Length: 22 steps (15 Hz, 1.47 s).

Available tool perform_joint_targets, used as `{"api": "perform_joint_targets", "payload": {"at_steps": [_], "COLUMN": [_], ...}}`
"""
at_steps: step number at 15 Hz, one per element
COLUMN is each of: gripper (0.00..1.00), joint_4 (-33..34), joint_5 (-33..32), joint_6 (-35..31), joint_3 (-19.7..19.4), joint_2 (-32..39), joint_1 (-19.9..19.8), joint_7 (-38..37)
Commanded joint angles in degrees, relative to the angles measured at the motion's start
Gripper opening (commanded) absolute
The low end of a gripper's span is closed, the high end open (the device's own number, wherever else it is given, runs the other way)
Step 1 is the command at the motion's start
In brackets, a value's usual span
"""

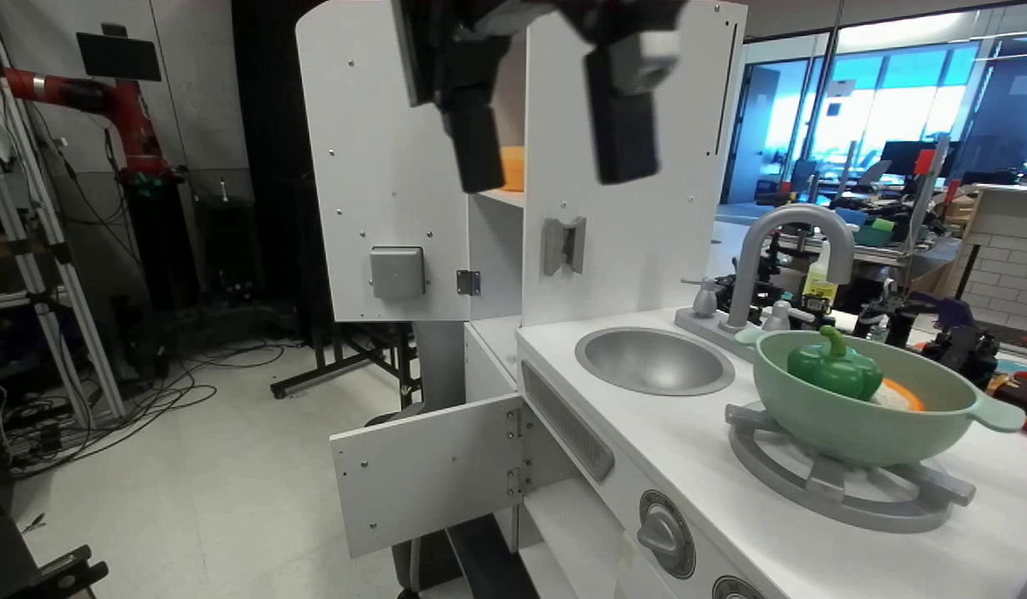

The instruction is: Open the left top cabinet door, then put the blue bottle and the green pepper in the bottom compartment of the cabinet

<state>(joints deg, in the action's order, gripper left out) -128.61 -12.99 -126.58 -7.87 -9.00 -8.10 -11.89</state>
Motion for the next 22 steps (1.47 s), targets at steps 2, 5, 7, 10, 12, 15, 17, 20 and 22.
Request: {"api": "perform_joint_targets", "payload": {"at_steps": [2,5,7,10,12,15,17,20,22], "gripper": [1.00,1.00,1.00,1.00,1.00,1.00,1.00,1.00,1.00], "joint_4": [0.33,3.17,5.87,10.26,13.51,18.80,22.19,26.69,29.34], "joint_5": [1.81,3.72,5.49,9.20,11.65,14.02,15.18,16.36,17.34], "joint_6": [-8.31,-13.52,-15.52,-18.11,-18.71,-17.75,-17.31,-16.58,-16.63], "joint_3": [-3.13,-3.85,-3.77,-3.95,-3.96,-3.73,-3.54,-3.28,-2.92], "joint_2": [1.87,7.12,10.80,16.52,20.46,25.22,28.47,32.60,35.62], "joint_1": [-3.98,-4.54,-4.26,-4.33,-4.69,-4.99,-5.11,-5.41,-5.87], "joint_7": [-0.69,-0.57,-0.72,0.31,1.37,1.83,1.91,2.11,2.68]}}
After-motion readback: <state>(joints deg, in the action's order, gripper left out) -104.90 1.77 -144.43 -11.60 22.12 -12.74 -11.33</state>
